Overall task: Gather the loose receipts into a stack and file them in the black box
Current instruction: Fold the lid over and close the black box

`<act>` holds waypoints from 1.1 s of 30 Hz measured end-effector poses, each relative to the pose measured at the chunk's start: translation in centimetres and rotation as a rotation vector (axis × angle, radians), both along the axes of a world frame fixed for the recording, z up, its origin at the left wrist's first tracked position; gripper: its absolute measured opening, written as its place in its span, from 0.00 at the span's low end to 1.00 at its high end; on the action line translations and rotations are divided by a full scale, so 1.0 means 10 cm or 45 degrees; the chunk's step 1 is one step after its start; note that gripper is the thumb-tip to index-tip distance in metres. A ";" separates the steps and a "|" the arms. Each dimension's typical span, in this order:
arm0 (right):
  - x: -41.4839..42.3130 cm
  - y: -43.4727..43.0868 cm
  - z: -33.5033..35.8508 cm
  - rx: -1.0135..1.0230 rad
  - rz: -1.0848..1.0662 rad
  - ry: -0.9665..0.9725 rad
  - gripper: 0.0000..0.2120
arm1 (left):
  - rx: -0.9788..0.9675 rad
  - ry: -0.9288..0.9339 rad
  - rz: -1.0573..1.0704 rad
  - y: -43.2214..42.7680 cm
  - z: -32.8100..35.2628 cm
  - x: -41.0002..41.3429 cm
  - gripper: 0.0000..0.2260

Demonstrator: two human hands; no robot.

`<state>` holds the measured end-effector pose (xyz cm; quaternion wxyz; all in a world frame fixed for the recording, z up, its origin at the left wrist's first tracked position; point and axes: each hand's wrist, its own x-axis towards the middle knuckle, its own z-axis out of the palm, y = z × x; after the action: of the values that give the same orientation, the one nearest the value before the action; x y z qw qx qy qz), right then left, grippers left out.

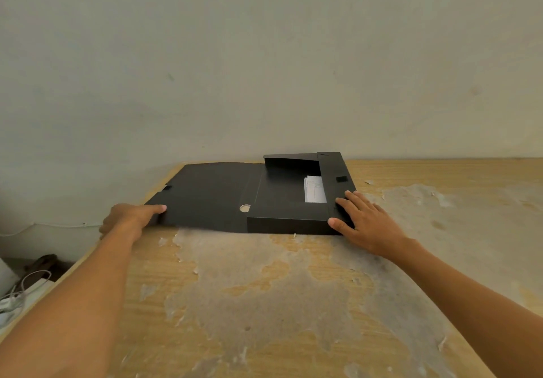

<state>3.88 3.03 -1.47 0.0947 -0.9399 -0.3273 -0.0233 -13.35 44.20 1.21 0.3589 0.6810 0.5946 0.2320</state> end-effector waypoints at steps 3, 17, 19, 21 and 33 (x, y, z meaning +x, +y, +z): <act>0.02 -0.04 0.01 -0.035 -0.009 -0.017 0.34 | -0.079 -0.442 0.174 -0.01 0.09 0.08 0.24; -0.06 -0.02 -0.03 0.083 -0.110 0.032 0.39 | 0.521 -1.190 -0.588 -1.54 1.07 1.00 0.12; -0.07 -0.02 -0.03 0.131 -0.147 0.050 0.40 | 0.629 -1.093 -0.851 -1.89 1.00 1.09 0.14; -0.08 -0.02 -0.03 0.163 -0.161 0.074 0.41 | 0.712 -0.924 -1.112 -2.16 0.90 1.16 0.15; 0.00 -0.13 -0.08 0.371 -0.296 0.189 0.49 | 0.824 0.007 -1.696 -2.67 0.18 1.40 0.26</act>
<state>3.83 1.74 -2.27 0.2502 -0.9469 -0.2017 -0.0119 0.62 17.47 3.05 0.2037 0.9698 -0.0418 0.1271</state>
